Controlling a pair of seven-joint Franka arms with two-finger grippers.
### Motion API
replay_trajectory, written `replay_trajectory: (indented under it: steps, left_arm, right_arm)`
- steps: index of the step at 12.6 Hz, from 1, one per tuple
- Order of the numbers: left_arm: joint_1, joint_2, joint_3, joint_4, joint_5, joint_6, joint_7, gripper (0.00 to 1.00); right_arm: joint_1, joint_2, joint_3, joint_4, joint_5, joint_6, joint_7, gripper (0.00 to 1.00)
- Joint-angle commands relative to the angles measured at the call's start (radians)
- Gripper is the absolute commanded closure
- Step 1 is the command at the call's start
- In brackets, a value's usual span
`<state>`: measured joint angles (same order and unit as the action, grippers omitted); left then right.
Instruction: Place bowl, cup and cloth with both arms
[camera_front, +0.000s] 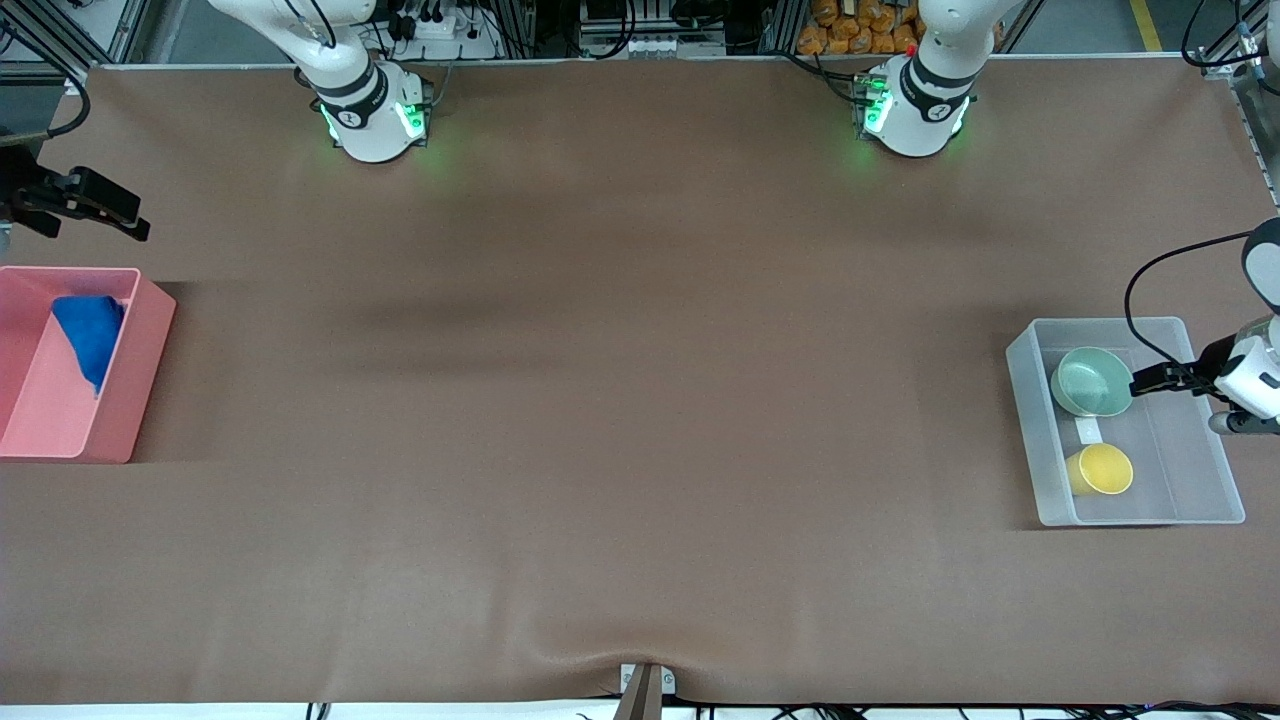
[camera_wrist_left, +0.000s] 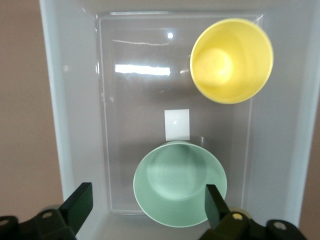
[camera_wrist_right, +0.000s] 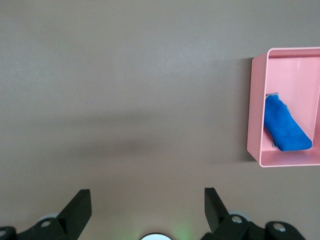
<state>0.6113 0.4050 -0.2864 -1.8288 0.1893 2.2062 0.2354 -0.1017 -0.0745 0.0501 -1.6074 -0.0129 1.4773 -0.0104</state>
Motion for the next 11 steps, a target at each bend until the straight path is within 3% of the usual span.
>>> replay_trajectory:
  steps: [1, 5, 10, 11]
  left_arm:
    - [0.002, -0.028, -0.032, 0.031, 0.022, -0.022, -0.007, 0.0]
    - [0.002, -0.077, -0.118, 0.042, 0.022, -0.025, -0.01, 0.0]
    - [-0.004, -0.115, -0.232, 0.048, 0.021, -0.072, -0.169, 0.0]
    - [-0.062, -0.124, -0.223, 0.054, 0.016, -0.082, -0.22, 0.0]
  right_arm:
    - [-0.001, -0.005, -0.004, 0.007, 0.027, 0.018, -0.004, 0.0]
    - [-0.015, -0.004, -0.009, 0.006, 0.036, 0.012, 0.0, 0.0]
    - [-0.032, -0.002, -0.009, 0.003, 0.036, 0.008, 0.0, 0.0]
    - [-0.032, -0.002, -0.009, 0.003, 0.036, 0.009, 0.0, 0.0]
